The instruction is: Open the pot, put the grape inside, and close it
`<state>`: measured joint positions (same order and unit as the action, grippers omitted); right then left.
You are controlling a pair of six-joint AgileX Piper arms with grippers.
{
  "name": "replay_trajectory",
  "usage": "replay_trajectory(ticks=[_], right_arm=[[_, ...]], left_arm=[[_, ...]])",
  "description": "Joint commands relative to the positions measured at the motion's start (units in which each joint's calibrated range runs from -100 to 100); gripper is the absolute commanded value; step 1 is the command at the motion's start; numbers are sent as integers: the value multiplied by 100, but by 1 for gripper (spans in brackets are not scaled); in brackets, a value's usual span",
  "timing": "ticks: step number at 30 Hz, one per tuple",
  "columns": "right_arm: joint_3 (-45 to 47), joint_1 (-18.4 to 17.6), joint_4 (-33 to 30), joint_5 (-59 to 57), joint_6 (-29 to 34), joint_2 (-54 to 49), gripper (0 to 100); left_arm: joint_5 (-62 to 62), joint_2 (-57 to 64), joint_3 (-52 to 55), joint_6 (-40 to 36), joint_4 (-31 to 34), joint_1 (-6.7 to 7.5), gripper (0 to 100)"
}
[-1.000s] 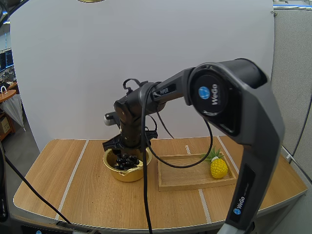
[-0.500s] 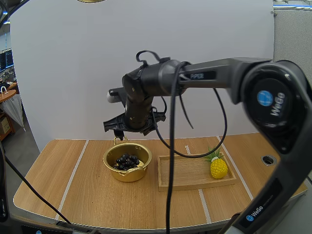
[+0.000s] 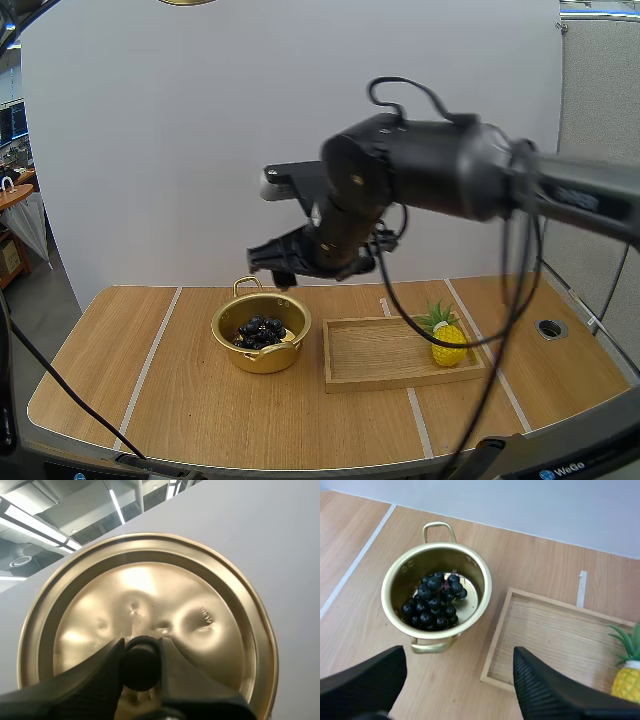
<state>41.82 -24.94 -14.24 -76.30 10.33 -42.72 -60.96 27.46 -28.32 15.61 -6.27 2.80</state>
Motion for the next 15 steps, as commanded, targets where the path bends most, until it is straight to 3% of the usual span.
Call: replay_trajectory(ticks=[1, 8, 15], right_arm=[[410, 3, -20, -261, -22, -582, 100], [1350, 3, -87, -427, -42, -1548, 100], [1658, 3, -203, -559, -53, -2268, 100]], left_arm=[[324, 42, -48, -60, 38, 15, 0], [324, 42, -48, -60, 38, 15, 0], [324, 42, -48, -60, 38, 15, 0]])
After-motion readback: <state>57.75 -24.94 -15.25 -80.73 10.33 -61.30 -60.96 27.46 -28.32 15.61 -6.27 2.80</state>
